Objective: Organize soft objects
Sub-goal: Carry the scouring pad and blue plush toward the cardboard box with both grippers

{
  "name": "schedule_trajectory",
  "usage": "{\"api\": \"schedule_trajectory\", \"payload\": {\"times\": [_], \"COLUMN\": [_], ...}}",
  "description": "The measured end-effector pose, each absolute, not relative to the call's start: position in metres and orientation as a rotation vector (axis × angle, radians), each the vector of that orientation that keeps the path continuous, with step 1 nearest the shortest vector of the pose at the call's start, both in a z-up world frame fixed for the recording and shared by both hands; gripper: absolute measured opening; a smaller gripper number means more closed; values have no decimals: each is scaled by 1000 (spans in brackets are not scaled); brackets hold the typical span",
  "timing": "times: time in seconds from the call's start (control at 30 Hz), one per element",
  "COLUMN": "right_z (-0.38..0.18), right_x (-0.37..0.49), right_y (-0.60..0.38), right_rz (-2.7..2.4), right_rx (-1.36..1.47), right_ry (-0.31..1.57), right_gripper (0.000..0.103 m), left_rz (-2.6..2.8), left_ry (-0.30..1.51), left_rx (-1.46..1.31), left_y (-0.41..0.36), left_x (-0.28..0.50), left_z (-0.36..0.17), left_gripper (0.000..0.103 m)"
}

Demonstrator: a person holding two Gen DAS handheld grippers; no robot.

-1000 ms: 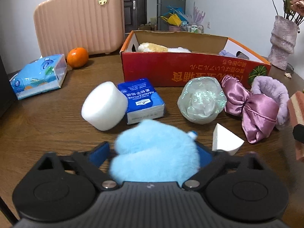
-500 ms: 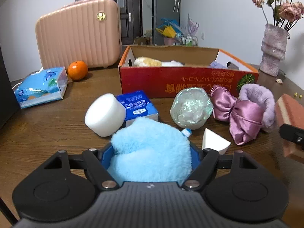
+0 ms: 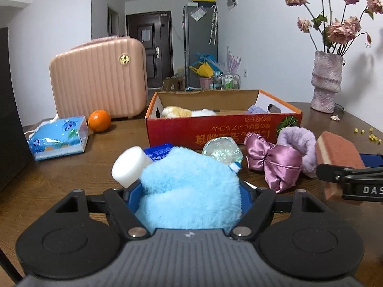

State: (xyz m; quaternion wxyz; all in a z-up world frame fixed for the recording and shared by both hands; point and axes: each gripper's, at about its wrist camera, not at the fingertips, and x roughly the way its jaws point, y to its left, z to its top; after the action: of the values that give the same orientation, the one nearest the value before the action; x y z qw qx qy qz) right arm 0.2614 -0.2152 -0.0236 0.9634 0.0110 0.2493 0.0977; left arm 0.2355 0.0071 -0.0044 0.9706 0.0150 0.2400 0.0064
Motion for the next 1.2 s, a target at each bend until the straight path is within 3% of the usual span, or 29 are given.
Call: {"api": "schedule_trajectory", "payload": {"times": [0.63, 1.2], "right_z": [-11, 20], "right_x": [252, 287], "right_y": [-202, -192], "right_rz": [268, 288], "right_rx": [-43, -71], "right_ry": [447, 344], "right_gripper": [92, 92], "left_rz": [-5, 6], "left_ry": [411, 350], "left_rx": [39, -2], "left_y": [1, 1], "left_x": [223, 262], "left_z": [17, 42], "left_gripper": [76, 76]}}
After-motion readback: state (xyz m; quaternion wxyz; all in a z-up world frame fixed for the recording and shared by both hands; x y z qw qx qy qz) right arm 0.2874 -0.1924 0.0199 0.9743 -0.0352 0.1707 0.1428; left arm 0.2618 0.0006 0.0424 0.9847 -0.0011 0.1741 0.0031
